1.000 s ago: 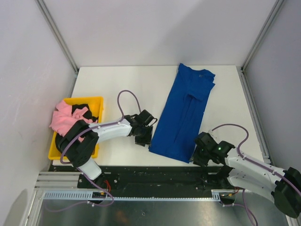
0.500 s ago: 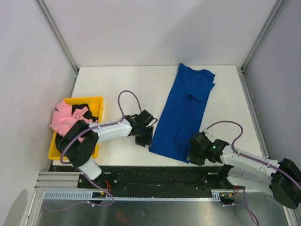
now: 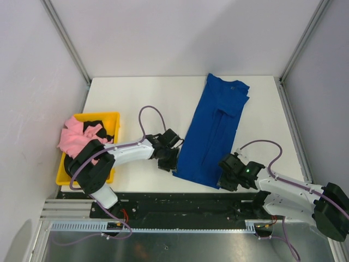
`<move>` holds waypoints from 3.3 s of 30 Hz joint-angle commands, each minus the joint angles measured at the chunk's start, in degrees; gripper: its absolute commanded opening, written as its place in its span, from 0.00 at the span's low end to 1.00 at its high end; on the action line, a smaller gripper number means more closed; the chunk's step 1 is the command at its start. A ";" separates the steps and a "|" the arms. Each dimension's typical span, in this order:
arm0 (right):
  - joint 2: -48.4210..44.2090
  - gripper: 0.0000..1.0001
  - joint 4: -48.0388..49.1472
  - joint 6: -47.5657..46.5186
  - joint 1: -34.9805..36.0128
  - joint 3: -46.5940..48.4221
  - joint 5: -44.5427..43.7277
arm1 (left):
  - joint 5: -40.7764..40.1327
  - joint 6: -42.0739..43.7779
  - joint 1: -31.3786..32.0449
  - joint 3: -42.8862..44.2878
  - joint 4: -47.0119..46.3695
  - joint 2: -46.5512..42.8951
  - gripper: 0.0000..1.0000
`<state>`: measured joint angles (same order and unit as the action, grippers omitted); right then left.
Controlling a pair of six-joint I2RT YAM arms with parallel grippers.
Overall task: Fold and stack the t-shirts
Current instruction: Grab the bottom of the folded rectangular tshirt with both arms, then fold the folded rectangular tshirt in 1/3 of the way
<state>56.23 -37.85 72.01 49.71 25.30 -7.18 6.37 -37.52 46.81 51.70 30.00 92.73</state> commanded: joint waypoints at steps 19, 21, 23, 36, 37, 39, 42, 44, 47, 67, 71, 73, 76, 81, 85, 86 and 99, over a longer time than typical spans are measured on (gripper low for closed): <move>-0.32 0.29 0.34 1.01 0.30 1.57 -2.90 | 3.07 0.68 1.32 2.19 -0.97 2.36 0.31; -0.19 0.28 0.54 0.98 0.30 1.59 -2.92 | 3.39 0.69 1.46 2.27 -1.30 2.41 0.28; 0.01 0.28 0.99 0.95 0.30 1.59 -2.84 | 3.80 0.76 1.49 2.46 -1.51 2.47 0.24; -2.00 0.03 -2.79 0.70 0.85 2.26 -2.69 | 5.70 -0.63 3.07 0.70 -2.16 -1.96 0.00; -3.01 0.02 -4.18 1.04 1.23 2.28 -2.81 | 5.64 -1.02 3.62 0.12 -2.15 -3.00 0.00; -5.88 0.00 -7.42 2.35 2.46 2.29 -3.12 | 5.31 -2.07 4.80 -1.24 -2.18 -5.19 0.00; -11.50 0.00 -13.21 5.79 5.54 2.30 -3.71 | 4.89 -3.97 7.02 -3.39 -2.23 -8.55 0.00; -15.89 0.00 -16.67 8.57 7.50 2.45 -4.02 | 4.68 -5.31 8.68 -4.25 -2.16 -10.56 0.00; -21.41 0.00 -21.49 12.01 10.26 3.76 -5.28 | 4.47 -7.05 10.35 -4.33 -2.11 -12.85 0.00; 5.58 0.00 2.76 -21.89 -26.64 21.79 -4.98 | -1.33 -3.40 -1.16 31.06 -2.07 11.28 0.00; 15.05 0.00 9.58 -24.79 -31.56 25.47 -2.45 | -1.54 -2.67 -4.19 39.51 -2.08 19.46 0.00; 19.18 0.00 11.82 -25.95 -33.22 27.47 -1.62 | -0.72 -2.17 -5.63 43.61 -1.99 23.06 0.00; 24.46 0.00 14.74 -27.34 -35.84 30.37 -0.20 | 0.74 -1.97 -7.69 48.55 -2.03 27.33 0.00; 31.16 0.00 16.60 -28.59 -39.21 34.29 1.34 | 2.94 -0.35 -9.85 56.04 -2.00 32.77 0.00; 32.87 0.00 17.96 -28.94 -41.12 34.57 2.14 | 4.52 0.90 -10.48 60.97 -2.01 35.63 0.00; 33.02 0.00 18.28 -29.07 -41.55 34.61 2.42 | 4.65 1.02 -10.54 61.68 -2.03 36.09 0.00; 36.19 0.00 22.19 -29.72 -45.23 35.21 5.81 | 6.29 0.87 -12.16 66.73 -1.99 41.18 0.00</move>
<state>92.14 -19.16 43.35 5.19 58.04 -2.44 11.60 -37.93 35.59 115.92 28.60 133.56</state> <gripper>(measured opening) 0.029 0.010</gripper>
